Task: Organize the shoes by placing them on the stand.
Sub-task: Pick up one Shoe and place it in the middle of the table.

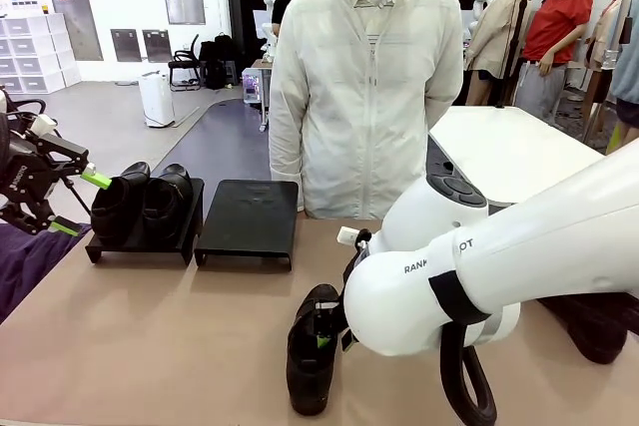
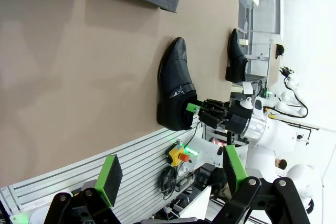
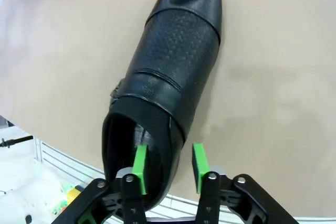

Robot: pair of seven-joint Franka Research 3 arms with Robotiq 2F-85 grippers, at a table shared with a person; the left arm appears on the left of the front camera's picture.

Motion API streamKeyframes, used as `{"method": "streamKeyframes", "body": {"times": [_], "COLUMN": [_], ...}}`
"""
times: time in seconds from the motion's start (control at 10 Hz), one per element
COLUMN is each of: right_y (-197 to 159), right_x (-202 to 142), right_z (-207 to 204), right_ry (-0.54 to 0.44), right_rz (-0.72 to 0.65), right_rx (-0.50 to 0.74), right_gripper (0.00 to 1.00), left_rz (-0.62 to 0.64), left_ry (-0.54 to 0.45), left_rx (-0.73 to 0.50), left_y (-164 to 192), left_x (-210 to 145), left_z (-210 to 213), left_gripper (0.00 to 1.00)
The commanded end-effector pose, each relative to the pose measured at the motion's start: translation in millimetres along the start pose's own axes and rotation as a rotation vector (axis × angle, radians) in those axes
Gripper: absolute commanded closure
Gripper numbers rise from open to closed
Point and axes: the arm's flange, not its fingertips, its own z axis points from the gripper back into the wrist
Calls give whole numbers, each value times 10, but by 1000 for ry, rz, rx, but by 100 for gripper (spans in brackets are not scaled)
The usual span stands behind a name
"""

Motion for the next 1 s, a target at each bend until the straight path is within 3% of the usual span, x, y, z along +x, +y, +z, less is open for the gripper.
{"method": "streamKeyframes", "body": {"times": [0.0,0.2,0.4,0.7,0.8,0.9], "right_y": [-57,-192,-568,-1663,-2119,-2669], "right_x": [-28,-149,-239,-118,-35,68], "right_z": [199,626,1321,2308,2553,2743], "right_ry": [-44,-56,-12,152,252,314], "right_rz": [4,3,31,38,56,-57], "right_rx": [52,72,120,56,160,275], "right_gripper": [0,0,0,0,0,0], "left_rz": [-11,-11,-11,-11,-11,-11], "left_ry": [5,5,5,5,5,5], "left_rx": [0,0,0,0,0,0], "left_y": [12,12,12,12,12,12], "left_x": [-9,-9,-9,-9,-9,-9], "left_z": [31,31,31,31,31,31], "left_gripper": [0,0,0,0,0,0]}}
